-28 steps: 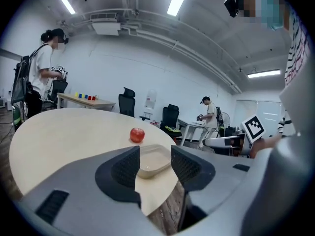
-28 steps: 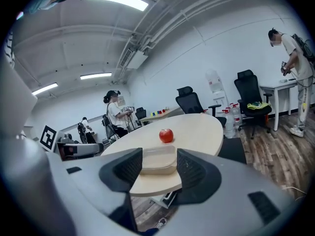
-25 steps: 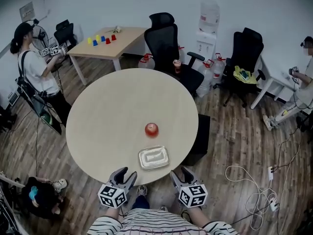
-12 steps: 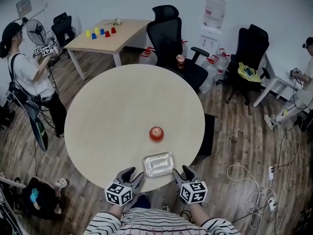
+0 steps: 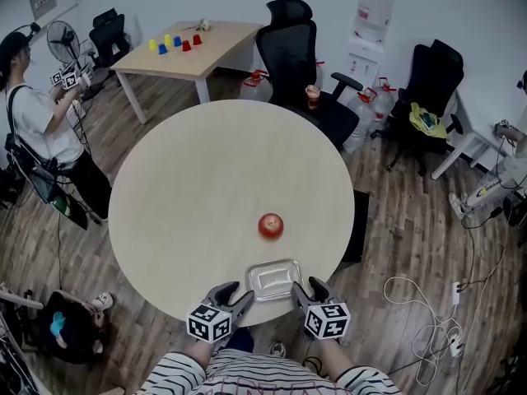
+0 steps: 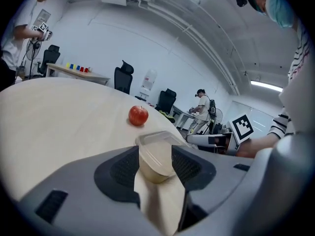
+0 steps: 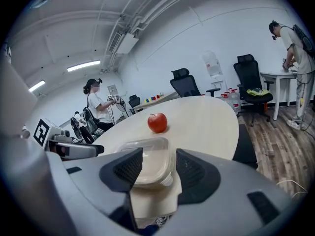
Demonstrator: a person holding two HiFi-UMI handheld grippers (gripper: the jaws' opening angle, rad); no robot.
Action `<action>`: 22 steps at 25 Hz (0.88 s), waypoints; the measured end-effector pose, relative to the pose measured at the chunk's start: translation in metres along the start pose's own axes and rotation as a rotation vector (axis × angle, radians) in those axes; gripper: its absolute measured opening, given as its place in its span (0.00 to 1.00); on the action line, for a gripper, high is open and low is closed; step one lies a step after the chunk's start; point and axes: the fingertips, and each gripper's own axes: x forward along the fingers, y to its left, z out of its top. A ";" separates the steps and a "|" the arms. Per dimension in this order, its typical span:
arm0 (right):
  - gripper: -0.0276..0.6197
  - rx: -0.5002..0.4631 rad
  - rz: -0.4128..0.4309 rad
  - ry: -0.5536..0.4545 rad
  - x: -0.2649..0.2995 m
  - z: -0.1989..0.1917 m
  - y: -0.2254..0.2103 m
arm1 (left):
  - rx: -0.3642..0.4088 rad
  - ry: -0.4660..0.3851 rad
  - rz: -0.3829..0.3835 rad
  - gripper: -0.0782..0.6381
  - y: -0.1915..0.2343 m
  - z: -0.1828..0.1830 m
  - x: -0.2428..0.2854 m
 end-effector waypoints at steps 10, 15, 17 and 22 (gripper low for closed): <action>0.35 0.011 0.005 0.017 0.009 -0.003 -0.002 | -0.020 0.036 -0.046 0.38 0.000 -0.003 0.019; 0.32 0.007 0.016 0.026 0.012 -0.004 0.002 | -0.034 0.045 -0.059 0.38 0.000 -0.004 0.024; 0.32 0.008 0.018 0.024 0.012 -0.002 0.003 | -0.041 0.039 -0.057 0.38 0.000 -0.003 0.023; 0.32 0.011 0.033 0.002 0.007 0.002 0.007 | -0.040 0.018 -0.049 0.38 -0.001 0.000 0.019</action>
